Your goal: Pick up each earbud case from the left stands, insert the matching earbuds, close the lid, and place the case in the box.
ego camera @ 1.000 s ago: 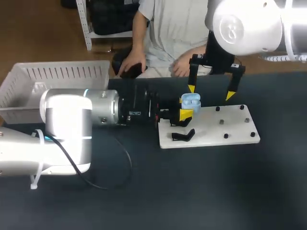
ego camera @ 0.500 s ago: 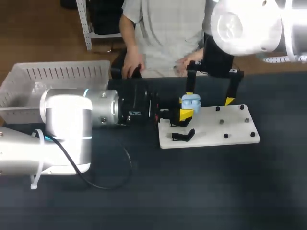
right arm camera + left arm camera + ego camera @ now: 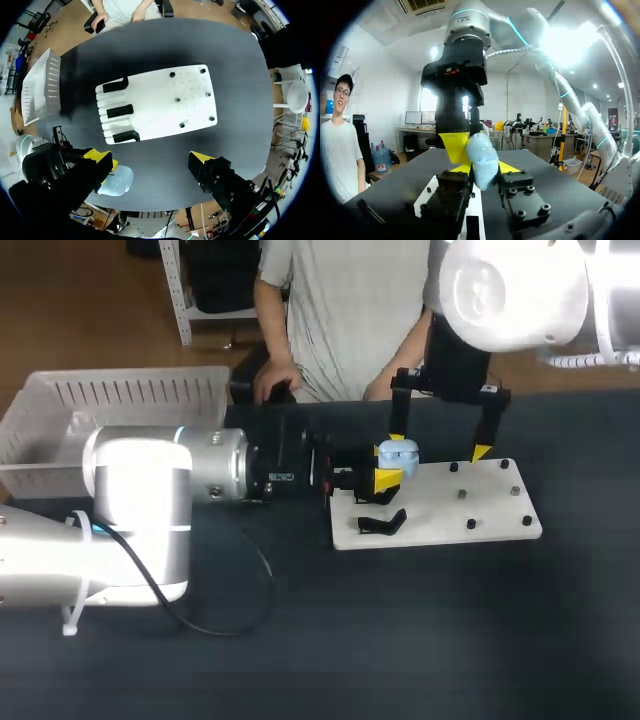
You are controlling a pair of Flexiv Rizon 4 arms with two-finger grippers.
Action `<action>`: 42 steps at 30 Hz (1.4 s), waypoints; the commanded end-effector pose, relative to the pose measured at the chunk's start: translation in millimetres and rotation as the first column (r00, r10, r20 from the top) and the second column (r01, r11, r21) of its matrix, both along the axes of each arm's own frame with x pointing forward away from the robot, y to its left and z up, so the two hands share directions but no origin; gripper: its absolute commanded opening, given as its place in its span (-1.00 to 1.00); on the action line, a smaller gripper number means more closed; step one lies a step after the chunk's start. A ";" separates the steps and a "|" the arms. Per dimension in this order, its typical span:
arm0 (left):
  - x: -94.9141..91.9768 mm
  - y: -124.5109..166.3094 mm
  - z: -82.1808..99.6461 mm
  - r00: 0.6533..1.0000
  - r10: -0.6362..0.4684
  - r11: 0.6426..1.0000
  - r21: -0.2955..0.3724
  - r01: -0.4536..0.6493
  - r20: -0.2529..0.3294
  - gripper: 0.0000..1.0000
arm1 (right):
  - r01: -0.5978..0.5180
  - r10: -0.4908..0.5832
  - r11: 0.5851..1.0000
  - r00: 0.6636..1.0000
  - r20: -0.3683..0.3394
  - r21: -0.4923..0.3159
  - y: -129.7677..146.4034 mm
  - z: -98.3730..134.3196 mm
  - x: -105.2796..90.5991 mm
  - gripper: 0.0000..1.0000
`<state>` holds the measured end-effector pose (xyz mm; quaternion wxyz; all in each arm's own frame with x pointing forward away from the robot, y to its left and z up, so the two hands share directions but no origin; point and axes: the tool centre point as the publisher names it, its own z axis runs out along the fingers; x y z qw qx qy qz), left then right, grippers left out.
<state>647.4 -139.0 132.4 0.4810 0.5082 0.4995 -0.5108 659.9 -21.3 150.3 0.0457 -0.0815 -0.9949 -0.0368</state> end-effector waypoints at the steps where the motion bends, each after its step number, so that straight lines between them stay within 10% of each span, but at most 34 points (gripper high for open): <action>1: 1.8 -0.7 0.5 1.000 0.000 1.000 0.001 0.000 0.000 -1.00 | 0.024 -0.024 1.000 0.999 0.046 -0.008 -1.9 3.9 -4.4 1.00; 11: 1.8 -0.7 0.5 1.000 0.000 1.000 0.001 0.000 0.000 -1.00 | 0.004 -0.004 1.000 1.000 0.022 0.029 -2.5 9.7 -11.1 1.00; 20: 1.8 -0.7 0.5 1.000 0.000 1.000 0.001 0.000 0.000 -1.00 | 0.114 -0.105 0.993 0.969 0.222 -0.027 -23.7 48.1 -10.7 1.00; 33: 1.8 -0.7 0.5 1.000 0.000 1.000 0.001 0.000 0.000 -1.00 | 0.059 -0.084 0.994 0.946 0.314 0.088 -54.0 71.9 -40.8 1.00; 42: 16.7 61.2 28.4 0.988 0.142 0.988 0.053 -0.145 0.062 -1.00 | 0.047 -0.078 0.993 0.946 0.315 0.104 -53.9 69.6 -45.9 1.00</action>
